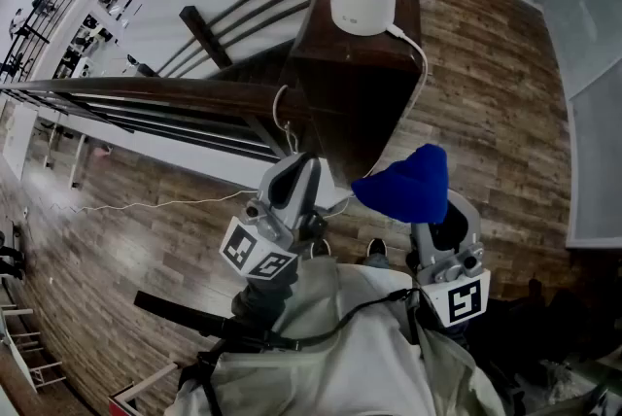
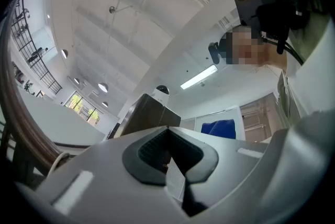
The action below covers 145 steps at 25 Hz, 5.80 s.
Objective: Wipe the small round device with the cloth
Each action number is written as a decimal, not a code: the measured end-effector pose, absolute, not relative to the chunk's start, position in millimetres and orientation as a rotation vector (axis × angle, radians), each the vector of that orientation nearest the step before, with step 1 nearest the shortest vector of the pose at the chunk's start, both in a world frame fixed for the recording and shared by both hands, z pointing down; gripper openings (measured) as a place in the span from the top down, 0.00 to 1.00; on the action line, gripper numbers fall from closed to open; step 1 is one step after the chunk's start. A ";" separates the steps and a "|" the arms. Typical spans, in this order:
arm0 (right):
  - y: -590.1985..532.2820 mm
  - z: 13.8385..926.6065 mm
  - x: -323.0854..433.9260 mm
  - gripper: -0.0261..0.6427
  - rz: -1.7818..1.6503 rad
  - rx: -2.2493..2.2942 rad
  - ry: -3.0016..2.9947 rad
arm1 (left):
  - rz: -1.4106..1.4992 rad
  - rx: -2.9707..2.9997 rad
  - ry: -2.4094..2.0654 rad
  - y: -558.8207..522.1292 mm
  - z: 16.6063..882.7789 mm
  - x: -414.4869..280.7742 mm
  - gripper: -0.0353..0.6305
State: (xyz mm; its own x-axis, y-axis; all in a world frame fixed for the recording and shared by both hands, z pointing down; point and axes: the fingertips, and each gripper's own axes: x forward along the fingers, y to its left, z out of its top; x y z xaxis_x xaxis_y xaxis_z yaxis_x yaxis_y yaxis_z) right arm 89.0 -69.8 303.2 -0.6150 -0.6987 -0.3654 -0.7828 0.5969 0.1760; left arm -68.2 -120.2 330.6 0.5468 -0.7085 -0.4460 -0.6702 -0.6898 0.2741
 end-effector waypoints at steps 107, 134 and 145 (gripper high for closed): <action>-270.7 108.3 -33.4 0.86 2.753 -1.536 2.496 | -0.805 2.746 -1.148 -136.5 297.6 -138.1 0.95; -280.5 59.9 -4.0 0.86 2.090 -1.500 2.609 | -0.796 2.728 -1.141 -136.5 302.2 -150.6 0.95; -320.5 145.6 39.5 0.86 1.173 -1.266 3.016 | -0.772 2.733 -1.119 -143.1 302.3 -142.9 0.95</action>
State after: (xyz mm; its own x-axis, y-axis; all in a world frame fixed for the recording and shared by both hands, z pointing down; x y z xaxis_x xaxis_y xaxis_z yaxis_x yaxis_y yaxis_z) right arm 39.5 -320.5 145.6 -0.6867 -0.7256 0.0445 -0.5050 0.5201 0.6888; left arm -142.9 -143.1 302.3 0.6041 -0.6778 -0.4190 -0.6325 -0.7277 0.2652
